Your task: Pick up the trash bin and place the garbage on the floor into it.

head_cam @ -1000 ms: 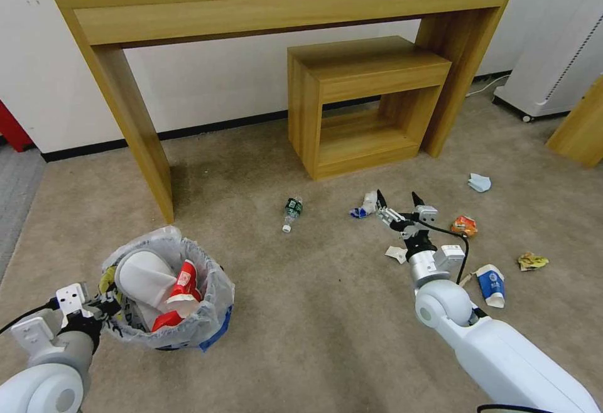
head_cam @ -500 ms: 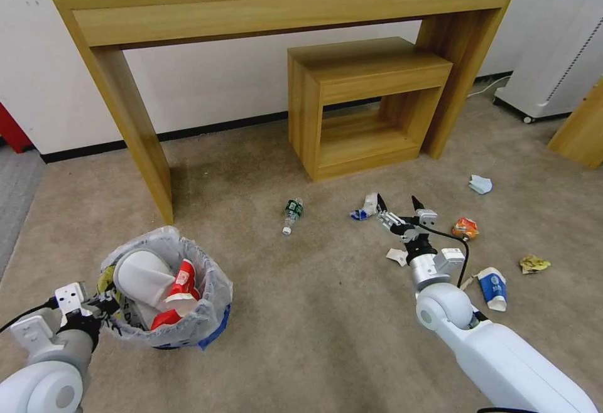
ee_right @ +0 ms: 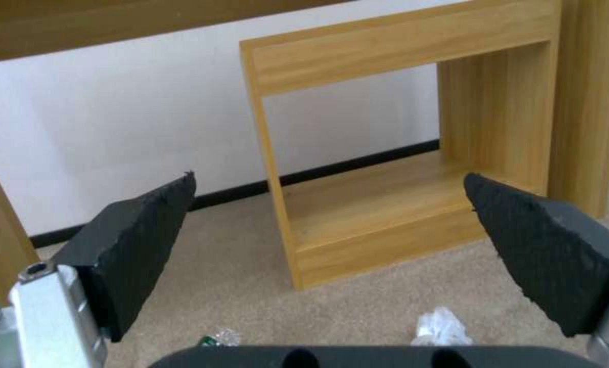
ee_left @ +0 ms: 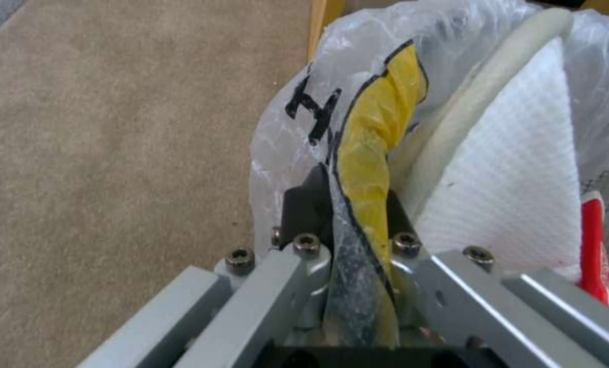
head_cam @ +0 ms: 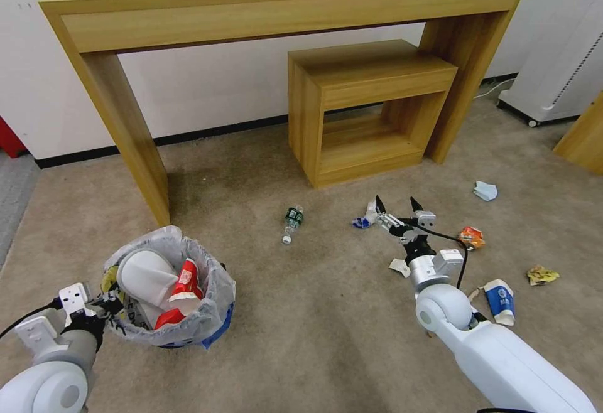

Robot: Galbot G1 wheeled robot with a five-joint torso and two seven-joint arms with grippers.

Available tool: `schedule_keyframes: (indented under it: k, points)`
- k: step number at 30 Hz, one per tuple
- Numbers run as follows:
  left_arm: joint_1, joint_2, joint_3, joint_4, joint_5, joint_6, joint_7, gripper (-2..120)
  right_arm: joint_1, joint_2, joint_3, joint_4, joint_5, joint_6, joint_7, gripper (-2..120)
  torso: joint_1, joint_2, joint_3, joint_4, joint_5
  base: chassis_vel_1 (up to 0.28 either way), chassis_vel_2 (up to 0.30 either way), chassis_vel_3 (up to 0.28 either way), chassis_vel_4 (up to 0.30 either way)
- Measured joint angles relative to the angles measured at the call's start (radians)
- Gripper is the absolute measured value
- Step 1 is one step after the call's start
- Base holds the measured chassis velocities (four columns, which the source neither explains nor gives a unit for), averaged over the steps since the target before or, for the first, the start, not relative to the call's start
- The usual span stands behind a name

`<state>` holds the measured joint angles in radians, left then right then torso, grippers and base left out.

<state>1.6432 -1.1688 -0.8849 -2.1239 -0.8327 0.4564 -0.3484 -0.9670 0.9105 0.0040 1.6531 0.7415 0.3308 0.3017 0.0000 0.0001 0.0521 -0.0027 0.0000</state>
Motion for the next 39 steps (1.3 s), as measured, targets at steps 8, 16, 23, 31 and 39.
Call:
schedule_keyframes:
  k: [8, 16, 23, 31, 39]
  points:
    - [0.009, -0.002, -0.005, -0.012, 0.0, -0.001, 0.002, 3, 0.001, 0.002, -0.006, 0.0, -0.011, 0.0, -0.001, 100, 0.0, 0.0, 0.0, -0.0001, 0.0, -0.058, 0.053, 0.049, -0.064]
    - [0.012, -0.005, -0.008, -0.02, 0.0, -0.004, 0.003, 3, -0.002, 0.0, -0.004, 0.007, -0.018, -0.002, 0.002, 100, 0.0, 0.0, 0.0, 0.0, 0.0, -0.116, 0.093, 0.106, -0.106]
    - [0.012, -0.01, -0.005, -0.021, 0.003, -0.005, 0.003, 3, -0.003, -0.002, -0.001, 0.007, -0.019, -0.002, 0.003, 100, 0.0, 0.0, 0.0, 0.0001, 0.0001, -0.134, 0.154, 0.149, -0.151]
    - [0.013, -0.01, -0.004, -0.022, 0.006, -0.008, 0.003, 3, -0.003, 0.002, -0.008, -0.001, -0.026, -0.001, 0.004, 100, 0.0, 0.0, 0.0, -0.0001, -0.0002, -0.124, 0.13, 0.119, -0.143]
    - [0.012, -0.011, -0.003, -0.019, 0.008, -0.013, 0.003, 3, 0.005, 0.006, -0.021, -0.011, -0.033, 0.006, 0.005, 100, 0.0, 0.0, 0.0, 0.0002, 0.0, -0.116, 0.124, 0.126, -0.116]
